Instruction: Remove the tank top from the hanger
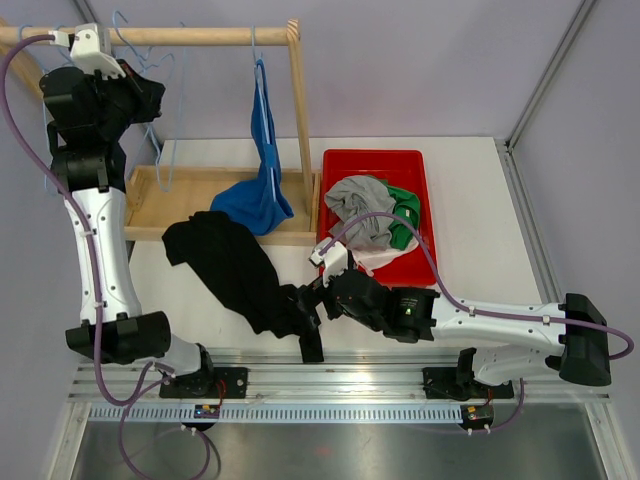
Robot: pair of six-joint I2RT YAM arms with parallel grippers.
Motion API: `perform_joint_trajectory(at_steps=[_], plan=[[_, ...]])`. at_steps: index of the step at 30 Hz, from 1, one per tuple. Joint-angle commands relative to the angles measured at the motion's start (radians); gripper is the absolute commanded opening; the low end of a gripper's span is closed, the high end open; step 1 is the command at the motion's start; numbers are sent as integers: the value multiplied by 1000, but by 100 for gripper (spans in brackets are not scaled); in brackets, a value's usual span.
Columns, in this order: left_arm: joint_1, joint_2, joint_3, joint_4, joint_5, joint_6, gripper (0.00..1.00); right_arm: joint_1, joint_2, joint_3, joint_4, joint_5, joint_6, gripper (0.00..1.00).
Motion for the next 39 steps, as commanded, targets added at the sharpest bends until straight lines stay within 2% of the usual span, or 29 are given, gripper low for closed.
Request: perform_joint_trajectory(at_steps=[1, 10, 15, 24, 26, 27, 30, 32, 33, 39], plan=[[14, 53, 22, 35, 43, -21, 0, -8, -3, -4, 23, 28, 19, 99], [19, 92, -1, 39, 39, -12, 0, -8, -7, -19, 23, 34, 31, 100], [17, 38, -98, 78, 26, -9, 0, -9, 0, -24, 36, 28, 34, 100], [16, 15, -101, 81, 11, -21, 0, -12, 6, -23, 34, 28, 43, 100], [14, -3, -104, 85, -6, -26, 9, -12, 3, -27, 36, 32, 45, 100], [10, -11, -104, 87, -19, -26, 26, -12, 2, -27, 34, 32, 46, 99], [4, -45, -109, 88, -29, -32, 62, -12, 5, -24, 30, 34, 48, 99], [0, -84, -127, 102, -30, -36, 95, -12, 6, -24, 30, 29, 51, 100], [-3, -97, -135, 117, -32, -42, 99, -12, 8, -24, 30, 28, 51, 99], [-21, -279, -247, 179, -46, -58, 99, -14, 16, -27, 31, 22, 62, 99]])
